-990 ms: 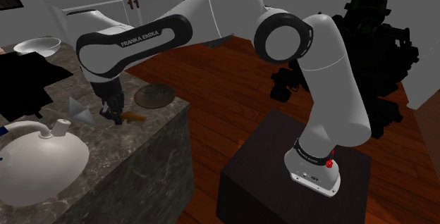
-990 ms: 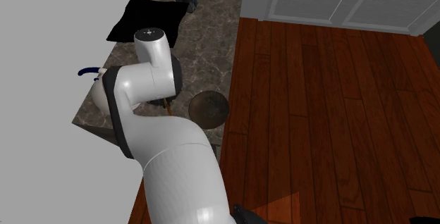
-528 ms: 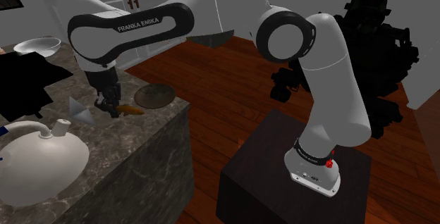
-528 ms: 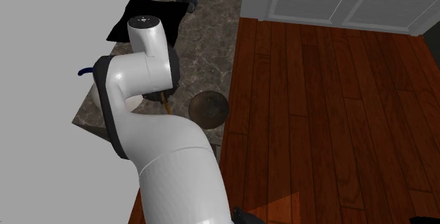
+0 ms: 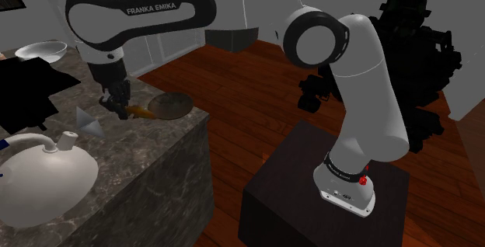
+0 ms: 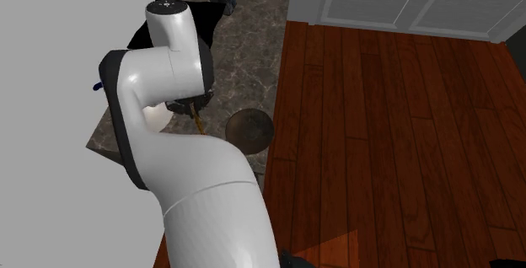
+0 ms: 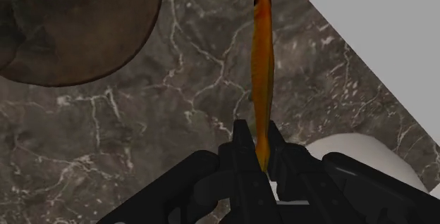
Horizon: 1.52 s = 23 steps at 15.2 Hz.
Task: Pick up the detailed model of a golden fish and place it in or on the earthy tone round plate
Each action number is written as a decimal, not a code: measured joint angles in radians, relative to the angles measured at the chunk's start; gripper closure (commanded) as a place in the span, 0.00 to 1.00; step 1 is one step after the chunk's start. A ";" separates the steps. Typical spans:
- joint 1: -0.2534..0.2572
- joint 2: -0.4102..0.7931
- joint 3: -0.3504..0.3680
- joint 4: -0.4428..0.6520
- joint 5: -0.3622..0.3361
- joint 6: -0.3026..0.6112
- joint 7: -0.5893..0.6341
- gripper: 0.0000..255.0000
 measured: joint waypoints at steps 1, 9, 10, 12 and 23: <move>-0.012 -0.014 -0.001 -0.021 0.003 0.006 -0.011 1.00; -0.150 -0.101 -0.030 -0.167 0.030 0.046 -0.168 1.00; -0.167 -0.105 -0.036 -0.177 0.033 0.050 -0.190 1.00; -0.191 -0.118 -0.042 -0.197 0.037 0.054 -0.220 1.00; -0.199 -0.098 -0.047 -0.303 0.037 0.178 -0.240 1.00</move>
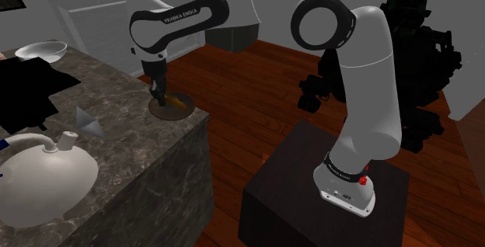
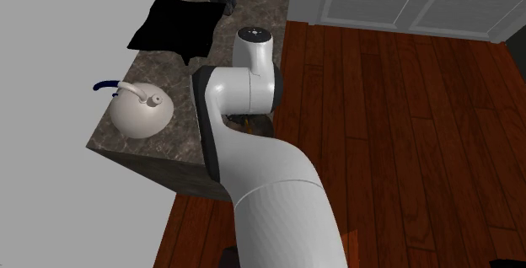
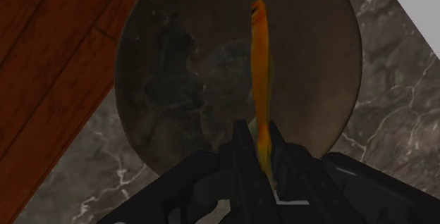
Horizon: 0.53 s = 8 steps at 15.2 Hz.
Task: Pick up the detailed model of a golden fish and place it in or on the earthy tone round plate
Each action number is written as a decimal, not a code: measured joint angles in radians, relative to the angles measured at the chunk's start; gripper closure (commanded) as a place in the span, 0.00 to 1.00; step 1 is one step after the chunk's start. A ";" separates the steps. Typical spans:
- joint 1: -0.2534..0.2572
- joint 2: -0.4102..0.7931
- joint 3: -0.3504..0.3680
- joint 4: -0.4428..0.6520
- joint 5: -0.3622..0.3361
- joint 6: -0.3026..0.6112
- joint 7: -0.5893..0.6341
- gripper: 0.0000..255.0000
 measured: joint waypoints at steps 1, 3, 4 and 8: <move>0.000 0.001 0.000 -0.005 0.000 0.005 0.000 1.00; -0.001 0.001 0.000 -0.008 0.000 0.009 -0.001 1.00; -0.001 0.002 0.000 -0.009 0.000 0.010 -0.002 1.00; -0.001 0.002 -0.001 -0.009 0.000 0.010 -0.002 0.00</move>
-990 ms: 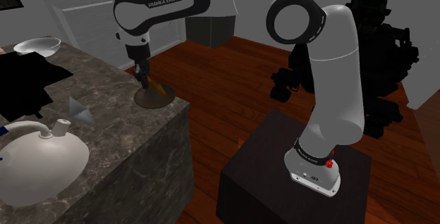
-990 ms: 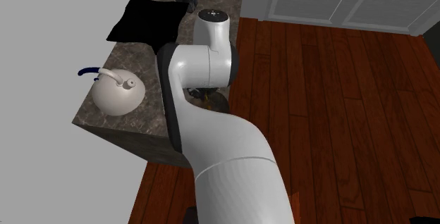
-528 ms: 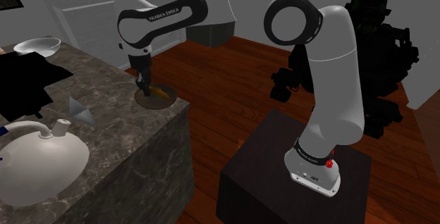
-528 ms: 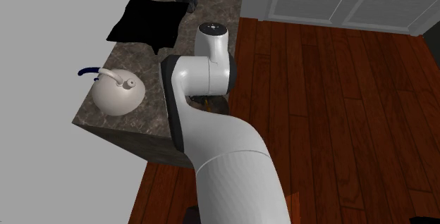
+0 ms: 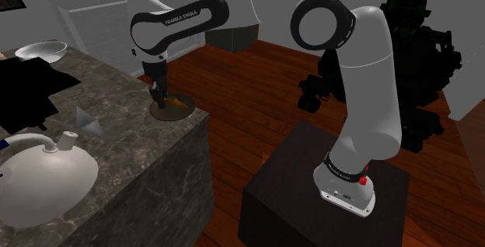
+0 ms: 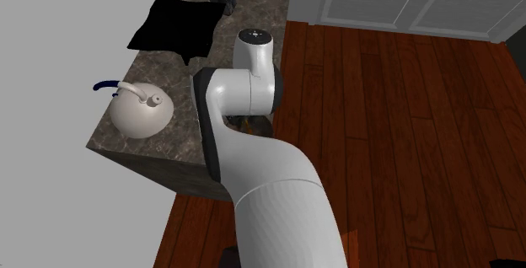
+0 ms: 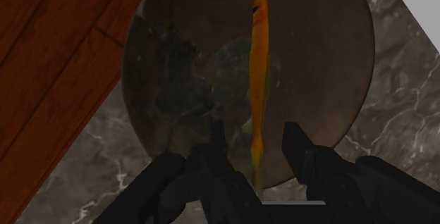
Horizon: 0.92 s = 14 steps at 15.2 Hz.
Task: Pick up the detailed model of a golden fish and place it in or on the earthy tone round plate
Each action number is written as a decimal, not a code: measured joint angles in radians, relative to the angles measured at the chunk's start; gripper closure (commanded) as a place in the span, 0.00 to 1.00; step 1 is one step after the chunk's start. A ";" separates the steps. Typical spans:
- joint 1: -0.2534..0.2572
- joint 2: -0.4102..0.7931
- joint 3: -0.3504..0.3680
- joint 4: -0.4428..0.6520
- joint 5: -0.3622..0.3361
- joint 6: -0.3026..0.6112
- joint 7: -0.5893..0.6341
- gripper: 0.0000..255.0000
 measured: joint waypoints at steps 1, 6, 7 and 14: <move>0.000 0.000 0.000 0.000 0.000 0.000 0.000 0.00; 0.000 0.001 0.000 0.017 0.000 -0.016 0.000 0.00; -0.004 -0.008 0.000 0.022 0.001 -0.030 -0.003 0.00; -0.005 -0.014 0.000 0.105 0.001 -0.119 0.000 0.00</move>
